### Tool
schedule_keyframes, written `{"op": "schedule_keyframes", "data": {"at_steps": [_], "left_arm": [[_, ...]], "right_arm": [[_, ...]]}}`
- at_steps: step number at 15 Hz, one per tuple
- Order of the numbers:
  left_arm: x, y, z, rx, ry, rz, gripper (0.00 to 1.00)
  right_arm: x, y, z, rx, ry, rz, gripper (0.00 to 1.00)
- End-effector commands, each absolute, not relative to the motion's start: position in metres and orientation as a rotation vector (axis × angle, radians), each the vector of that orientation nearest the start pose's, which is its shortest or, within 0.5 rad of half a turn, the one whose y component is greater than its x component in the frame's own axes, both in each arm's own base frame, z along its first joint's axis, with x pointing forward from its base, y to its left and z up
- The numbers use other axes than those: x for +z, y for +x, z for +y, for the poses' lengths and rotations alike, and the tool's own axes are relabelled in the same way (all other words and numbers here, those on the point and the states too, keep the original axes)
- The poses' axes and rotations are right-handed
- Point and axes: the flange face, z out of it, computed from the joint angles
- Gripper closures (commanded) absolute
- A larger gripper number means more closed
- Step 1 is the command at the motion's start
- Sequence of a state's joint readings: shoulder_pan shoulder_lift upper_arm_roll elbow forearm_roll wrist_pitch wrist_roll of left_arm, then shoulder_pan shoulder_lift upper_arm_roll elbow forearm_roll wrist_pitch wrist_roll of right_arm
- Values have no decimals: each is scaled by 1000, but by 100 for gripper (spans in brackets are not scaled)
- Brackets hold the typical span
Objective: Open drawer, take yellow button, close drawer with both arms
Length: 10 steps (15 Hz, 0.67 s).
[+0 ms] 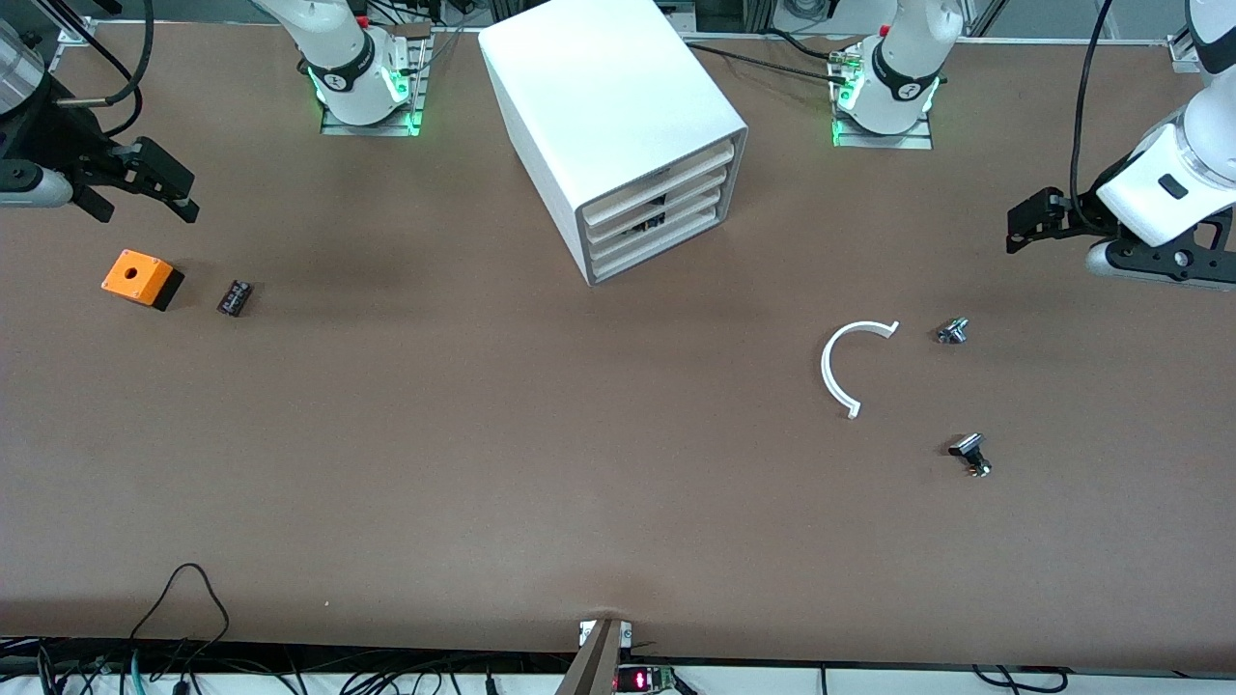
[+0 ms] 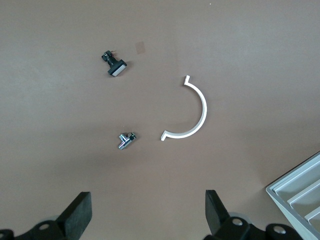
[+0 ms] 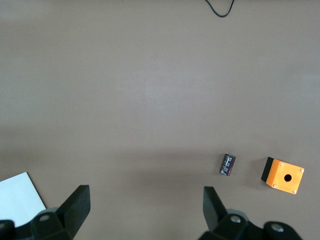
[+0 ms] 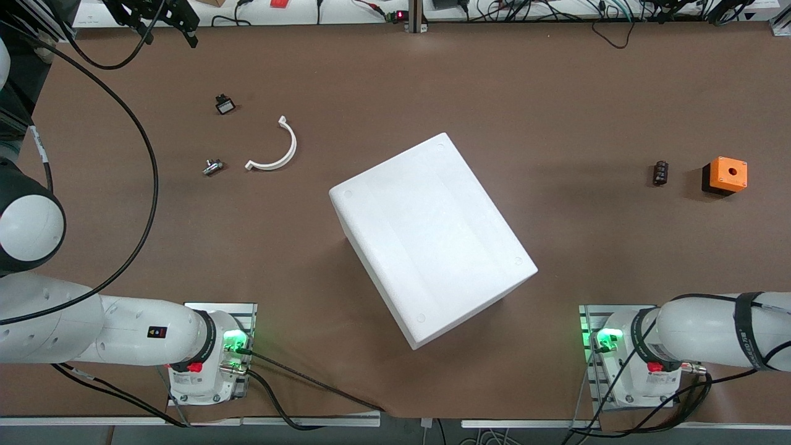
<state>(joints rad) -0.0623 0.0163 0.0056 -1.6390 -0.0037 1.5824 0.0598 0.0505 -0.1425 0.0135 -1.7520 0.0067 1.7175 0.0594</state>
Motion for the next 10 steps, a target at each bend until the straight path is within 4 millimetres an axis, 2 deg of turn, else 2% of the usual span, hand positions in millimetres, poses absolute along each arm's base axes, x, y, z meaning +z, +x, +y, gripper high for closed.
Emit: {"op": "schedule_keyframes", "data": {"at_steps": [1, 3, 4, 6, 7, 10], "left_arm": [[589, 555, -33, 116, -3133, 176, 0], [584, 556, -34, 135, -3133, 197, 0], [578, 558, -34, 163, -3131, 192, 0], [578, 558, -35, 164, -3131, 195, 0], [578, 558, -35, 166, -3131, 195, 0], [578, 557, -36, 171, -3131, 192, 0]], "right_arm": [[638, 518, 33, -187, -3101, -252, 0], [633, 521, 33, -163, -3091, -365, 0], [628, 521, 36, -125, -3085, -366, 0], [622, 511, 39, 2, -3092, -370, 0], [623, 510, 39, -2, -3096, -340, 0], [622, 512, 39, 4, -3105, -23, 0]]}}
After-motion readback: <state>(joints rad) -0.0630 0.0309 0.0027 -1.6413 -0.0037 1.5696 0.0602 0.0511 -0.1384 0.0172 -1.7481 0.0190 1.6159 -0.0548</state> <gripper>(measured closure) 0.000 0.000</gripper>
